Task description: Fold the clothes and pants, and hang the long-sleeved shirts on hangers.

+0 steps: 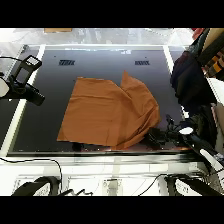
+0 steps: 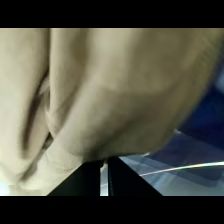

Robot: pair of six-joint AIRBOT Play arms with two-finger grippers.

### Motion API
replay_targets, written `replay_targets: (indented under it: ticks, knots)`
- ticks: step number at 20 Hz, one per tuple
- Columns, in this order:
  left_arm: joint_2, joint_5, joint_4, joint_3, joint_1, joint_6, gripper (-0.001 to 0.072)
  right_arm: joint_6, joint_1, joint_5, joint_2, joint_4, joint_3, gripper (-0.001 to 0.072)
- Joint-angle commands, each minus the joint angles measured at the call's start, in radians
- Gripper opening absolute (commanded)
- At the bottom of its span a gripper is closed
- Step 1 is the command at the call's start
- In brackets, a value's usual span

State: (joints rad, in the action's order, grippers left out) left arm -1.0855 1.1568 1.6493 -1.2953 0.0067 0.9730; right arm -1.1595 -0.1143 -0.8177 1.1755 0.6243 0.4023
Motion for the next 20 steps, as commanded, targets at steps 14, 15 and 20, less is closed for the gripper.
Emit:
replay_targets:
  ticks: [14,15,20]
  knots:
    - [0.000,0.000,0.000,0.000,0.001,0.000,0.0010,-0.247,0.009,-0.682,-0.418,0.667,0.447,0.0016]
    - [0.000,0.000,0.000,0.000,0.001,0.000,0.0010,-0.247,0.009,-0.714,-0.418,0.673,0.445,0.0016]
    - [0.000,0.000,0.000,0.000,0.001,0.000,0.0010,-0.246,0.009,-0.640,-0.416,0.691,0.431,0.0017]
